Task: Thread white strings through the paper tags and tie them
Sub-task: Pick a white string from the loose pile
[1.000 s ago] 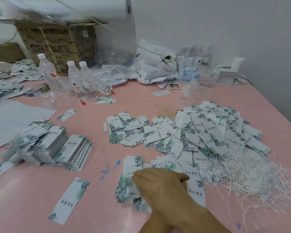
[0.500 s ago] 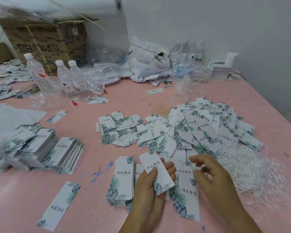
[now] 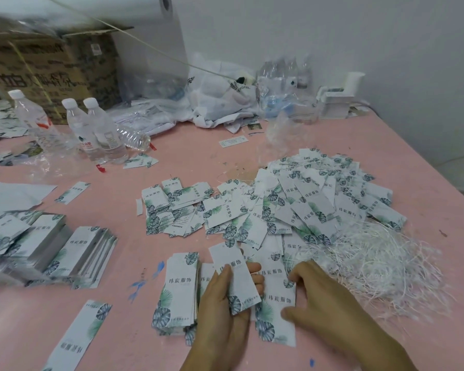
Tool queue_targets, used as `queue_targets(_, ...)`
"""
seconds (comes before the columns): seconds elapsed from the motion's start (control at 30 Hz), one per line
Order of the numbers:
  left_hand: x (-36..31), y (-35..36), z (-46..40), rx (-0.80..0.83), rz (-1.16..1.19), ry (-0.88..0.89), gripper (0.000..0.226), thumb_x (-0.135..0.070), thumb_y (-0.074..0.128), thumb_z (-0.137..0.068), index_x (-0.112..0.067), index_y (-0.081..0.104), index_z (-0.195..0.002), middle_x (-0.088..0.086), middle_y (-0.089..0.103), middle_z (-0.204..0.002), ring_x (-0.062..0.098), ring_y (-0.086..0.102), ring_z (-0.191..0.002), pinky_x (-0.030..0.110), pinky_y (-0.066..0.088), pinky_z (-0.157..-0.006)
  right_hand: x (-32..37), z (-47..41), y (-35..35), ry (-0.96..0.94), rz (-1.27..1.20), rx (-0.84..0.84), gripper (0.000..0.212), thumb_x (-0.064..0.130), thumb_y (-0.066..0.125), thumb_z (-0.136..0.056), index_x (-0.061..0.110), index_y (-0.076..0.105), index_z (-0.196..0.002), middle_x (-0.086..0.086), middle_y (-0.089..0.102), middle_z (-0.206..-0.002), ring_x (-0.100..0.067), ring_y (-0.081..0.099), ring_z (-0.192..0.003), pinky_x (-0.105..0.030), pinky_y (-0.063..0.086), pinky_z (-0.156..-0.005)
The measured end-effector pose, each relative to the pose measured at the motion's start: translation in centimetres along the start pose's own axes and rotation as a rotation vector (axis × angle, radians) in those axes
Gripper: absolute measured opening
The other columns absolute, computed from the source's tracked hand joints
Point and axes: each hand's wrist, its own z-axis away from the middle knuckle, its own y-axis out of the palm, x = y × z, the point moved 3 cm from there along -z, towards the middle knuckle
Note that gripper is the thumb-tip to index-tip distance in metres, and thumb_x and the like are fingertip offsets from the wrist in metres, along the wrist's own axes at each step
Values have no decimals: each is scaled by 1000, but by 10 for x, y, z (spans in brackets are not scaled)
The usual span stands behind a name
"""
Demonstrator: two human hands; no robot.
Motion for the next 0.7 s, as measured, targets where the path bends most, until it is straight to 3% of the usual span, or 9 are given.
queue_targets(0.13, -1, 1, 1, 51, -17, 1, 50, -36, 53, -85, 10, 74, -92, 25, 67, -85, 26, 67, -72, 31, 58, -63, 2, -2, 6, 25, -351, -81, 27, 37, 73, -75, 40, 48, -87, 10, 60, -76, 1, 52, -64, -20, 40, -58)
queue_targets(0.27, 1, 0, 2, 84, -43, 28, 53, -37, 50, -90, 11, 71, -98, 28, 65, -91, 26, 65, -76, 30, 57, -65, 5, -3, 10, -46, -398, -194, 16, 35, 70, -81, 39, 60, -93, 8, 63, -72, -3, 55, -65, -25, 45, -62)
queue_targets(0.4, 2, -2, 4, 54, -114, 84, 47, -35, 54, -88, 7, 71, -100, 27, 67, -94, 27, 68, -79, 31, 58, -65, 7, -5, 13, -107, -387, -274, 37, 27, 73, -83, 41, 60, -114, 17, 56, -89, -2, 56, -82, -13, 42, -71)
queue_targets(0.47, 1, -1, 6, 45, -118, 107, 43, -33, 58, -85, 5, 70, -101, 25, 69, -93, 27, 68, -77, 32, 58, -63, 5, -5, 12, -116, -437, -305, 29, 23, 72, -84, 40, 62, -106, 14, 57, -94, -4, 58, -79, -12, 42, -71)
queue_targets(0.53, 0, -3, 6, 35, -121, 107, 50, -33, 61, -81, 8, 64, -110, 24, 69, -92, 26, 68, -74, 33, 57, -59, 1, -6, 7, -48, -655, -291, 17, 18, 67, -89, 32, 66, -100, 5, 66, -83, -3, 60, -64, -13, 44, -62)
queue_targets(0.6, 0, -3, 8, 39, -155, 102, 57, -35, 63, -79, 9, 63, -115, 24, 70, -93, 26, 69, -75, 32, 56, -57, -3, -7, 3, 17, -910, -230, 20, 11, 61, -93, 25, 63, -107, -3, 72, -74, -15, 66, -61, -23, 51, -59)
queue_targets(0.7, 3, -4, 9, 83, -209, 98, 47, -32, 67, -83, -1, 67, -118, 24, 72, -104, 31, 72, -86, 35, 58, -64, -3, -7, 0, -14, -992, -229, 23, 4, 62, -92, 20, 61, -109, 2, 63, -58, -17, 62, -56, -25, 49, -53)
